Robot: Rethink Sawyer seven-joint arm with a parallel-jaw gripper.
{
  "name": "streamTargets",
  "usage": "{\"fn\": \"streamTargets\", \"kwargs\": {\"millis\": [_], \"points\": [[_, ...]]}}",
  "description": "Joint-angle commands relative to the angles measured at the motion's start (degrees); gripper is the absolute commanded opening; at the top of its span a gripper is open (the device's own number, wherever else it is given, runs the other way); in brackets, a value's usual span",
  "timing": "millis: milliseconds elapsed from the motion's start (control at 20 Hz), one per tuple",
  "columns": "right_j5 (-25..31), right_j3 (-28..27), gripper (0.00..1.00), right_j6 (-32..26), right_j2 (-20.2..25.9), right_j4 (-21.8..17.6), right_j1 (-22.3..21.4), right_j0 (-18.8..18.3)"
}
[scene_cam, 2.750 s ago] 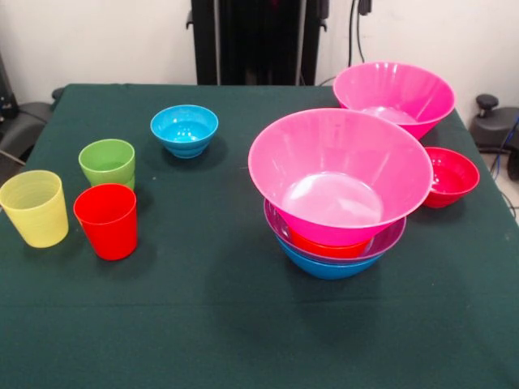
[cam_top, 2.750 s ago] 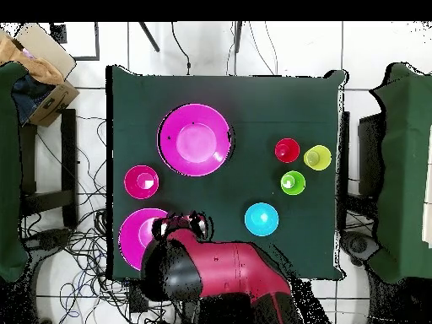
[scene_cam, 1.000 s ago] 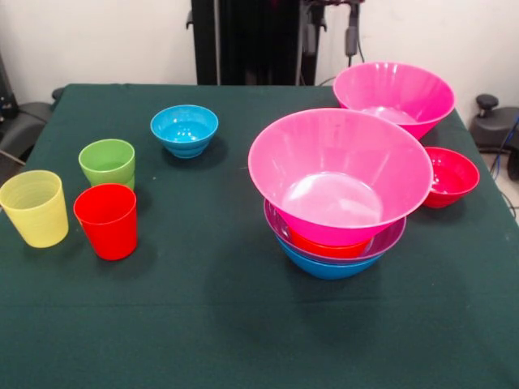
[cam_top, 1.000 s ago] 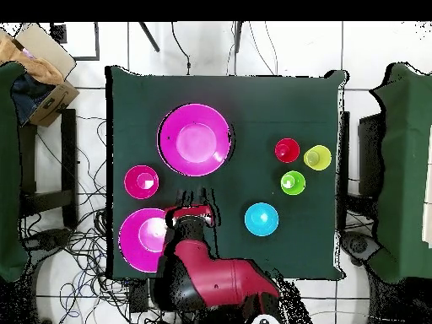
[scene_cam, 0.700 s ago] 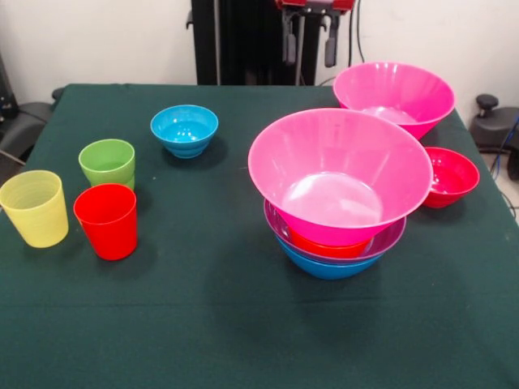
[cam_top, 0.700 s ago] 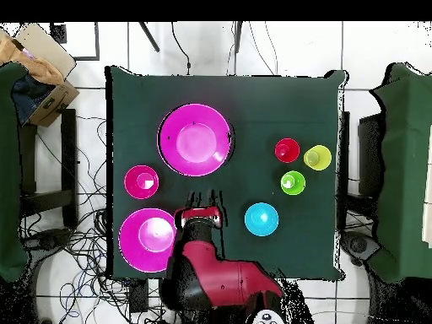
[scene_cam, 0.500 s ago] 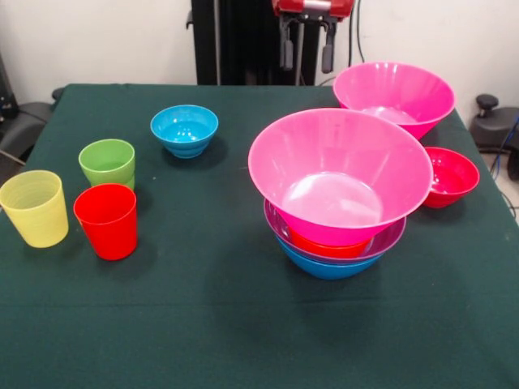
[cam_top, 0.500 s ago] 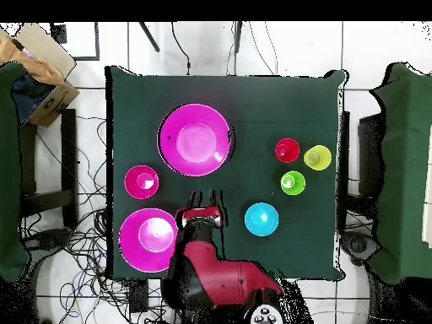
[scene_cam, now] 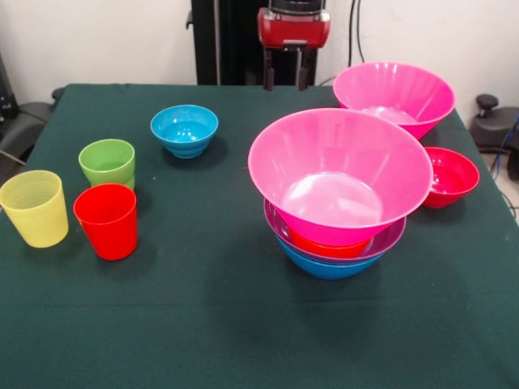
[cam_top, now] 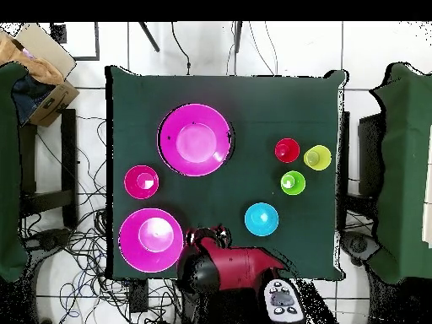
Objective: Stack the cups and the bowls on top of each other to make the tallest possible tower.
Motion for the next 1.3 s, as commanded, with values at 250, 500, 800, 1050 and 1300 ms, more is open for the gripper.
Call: {"fn": "streamTargets", "kwargs": {"millis": [250, 500, 800, 1050, 1300], "points": [[16.3, -2.9, 1.00, 1.8, 14.1, 3.1, 2.5, -3.3], [16.0, -2.3, 1.00, 2.0, 15.7, 2.0, 0.9, -4.9], [23.9, -3.6, 1.00, -0.1, 16.7, 2.7, 0.6, -5.5], [31.4, -4.9, 1.00, -1.7, 16.9, 3.2, 0.1, -5.0], [33.1, -6.1, 1.00, -0.6, 17.5, 3.1, 0.3, -4.7]]}}
